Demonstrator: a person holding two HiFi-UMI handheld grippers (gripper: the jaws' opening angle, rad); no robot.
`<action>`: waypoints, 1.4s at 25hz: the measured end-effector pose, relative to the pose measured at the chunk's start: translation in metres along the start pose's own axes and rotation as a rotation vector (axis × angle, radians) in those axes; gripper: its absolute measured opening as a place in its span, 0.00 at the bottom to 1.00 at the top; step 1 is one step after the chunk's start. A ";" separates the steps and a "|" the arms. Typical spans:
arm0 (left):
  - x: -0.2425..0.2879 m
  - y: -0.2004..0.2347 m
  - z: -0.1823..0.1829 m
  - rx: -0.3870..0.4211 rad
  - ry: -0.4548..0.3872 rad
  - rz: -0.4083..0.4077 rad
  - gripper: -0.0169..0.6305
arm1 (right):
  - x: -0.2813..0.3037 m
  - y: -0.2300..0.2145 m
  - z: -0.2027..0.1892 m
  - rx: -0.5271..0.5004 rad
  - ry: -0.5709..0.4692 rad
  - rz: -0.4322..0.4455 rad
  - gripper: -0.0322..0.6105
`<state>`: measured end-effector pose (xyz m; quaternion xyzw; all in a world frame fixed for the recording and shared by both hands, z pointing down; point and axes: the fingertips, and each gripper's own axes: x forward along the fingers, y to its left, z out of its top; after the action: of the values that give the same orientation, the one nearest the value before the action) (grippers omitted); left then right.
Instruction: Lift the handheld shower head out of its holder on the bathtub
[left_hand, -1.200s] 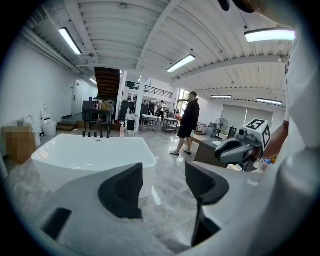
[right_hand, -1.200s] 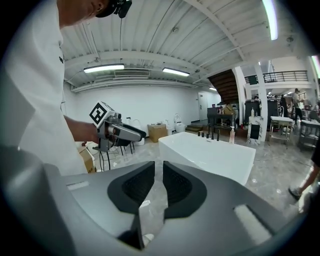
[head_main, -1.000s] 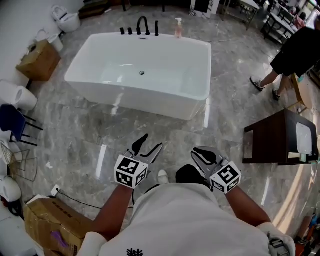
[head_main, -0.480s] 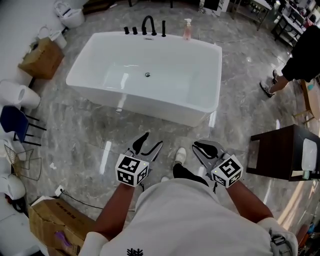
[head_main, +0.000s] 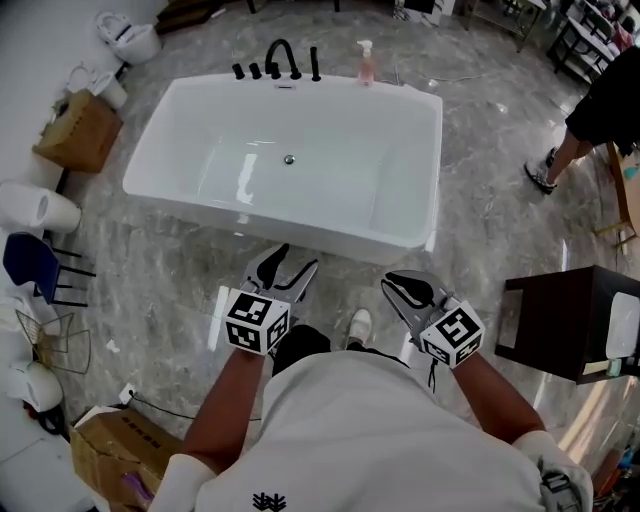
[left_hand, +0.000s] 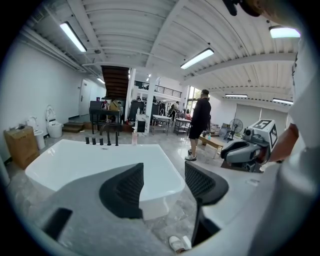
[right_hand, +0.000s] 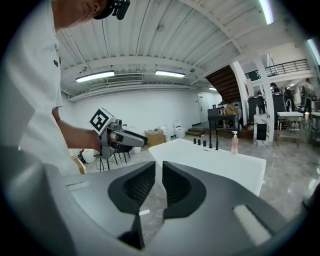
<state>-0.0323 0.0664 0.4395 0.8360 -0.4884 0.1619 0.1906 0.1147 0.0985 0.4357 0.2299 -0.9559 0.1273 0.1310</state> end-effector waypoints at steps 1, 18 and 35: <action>0.010 0.003 0.003 0.002 0.005 -0.002 0.44 | 0.001 -0.009 0.000 0.007 -0.002 -0.008 0.14; 0.188 0.180 0.098 0.097 0.045 -0.116 0.44 | 0.071 -0.127 0.035 0.140 -0.012 -0.334 0.14; 0.417 0.382 0.153 0.102 0.095 -0.121 0.43 | 0.175 -0.196 0.050 0.318 0.083 -0.587 0.14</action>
<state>-0.1593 -0.4934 0.5571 0.8640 -0.4187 0.2141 0.1799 0.0471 -0.1570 0.4791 0.5076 -0.8108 0.2412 0.1636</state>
